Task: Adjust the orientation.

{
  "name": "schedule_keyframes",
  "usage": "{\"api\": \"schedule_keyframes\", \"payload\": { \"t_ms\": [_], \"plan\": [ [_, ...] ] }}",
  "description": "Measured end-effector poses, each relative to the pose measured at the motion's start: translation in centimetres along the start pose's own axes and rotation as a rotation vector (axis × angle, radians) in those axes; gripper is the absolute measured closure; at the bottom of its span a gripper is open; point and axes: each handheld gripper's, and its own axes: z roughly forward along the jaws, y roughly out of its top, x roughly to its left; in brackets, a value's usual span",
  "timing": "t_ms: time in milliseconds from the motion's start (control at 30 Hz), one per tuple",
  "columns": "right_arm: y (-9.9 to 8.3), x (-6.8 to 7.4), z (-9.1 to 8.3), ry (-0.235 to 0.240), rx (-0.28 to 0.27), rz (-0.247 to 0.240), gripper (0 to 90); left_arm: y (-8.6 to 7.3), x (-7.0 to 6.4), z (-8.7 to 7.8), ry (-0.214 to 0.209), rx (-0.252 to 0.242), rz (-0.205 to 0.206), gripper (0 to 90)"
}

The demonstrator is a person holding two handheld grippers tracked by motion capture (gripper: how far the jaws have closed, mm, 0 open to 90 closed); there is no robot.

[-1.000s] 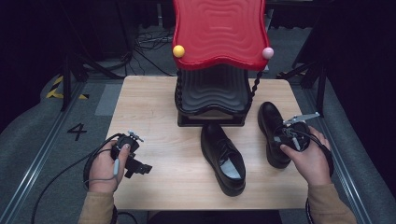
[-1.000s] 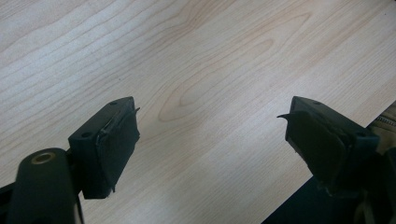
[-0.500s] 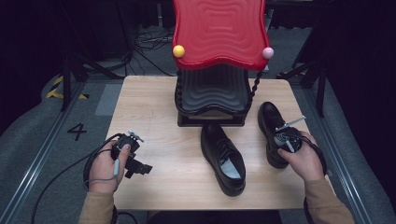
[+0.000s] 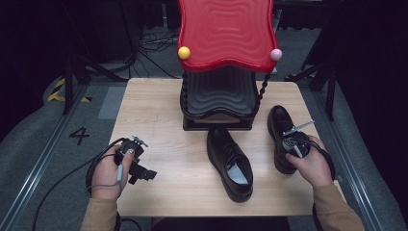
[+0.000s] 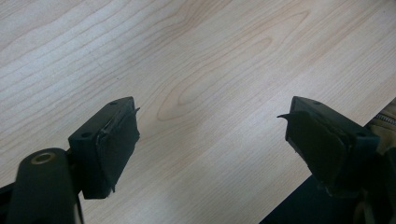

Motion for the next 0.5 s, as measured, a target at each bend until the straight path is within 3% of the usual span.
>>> {"api": "schedule_keyframes", "payload": {
  "t_ms": [200, 333, 500],
  "plan": [
    [-0.1, 0.2, -0.4, 0.003, -0.025, 0.001, 79.3, 0.0, 0.1, 0.0, 0.001, 0.001, 0.003, 17.8],
    [-0.1, 1.1, -2.0, 0.045, -0.033, -0.002, 78.5, 0.0, 0.2, 0.0, 0.001, -0.001, -0.002, 17.9],
    [-0.2, 3.0, -4.2, 0.073, -0.030, -0.069, 78.5, 0.4, 0.2, 0.1, -0.004, -0.002, 0.007, 17.8]
  ]
}}
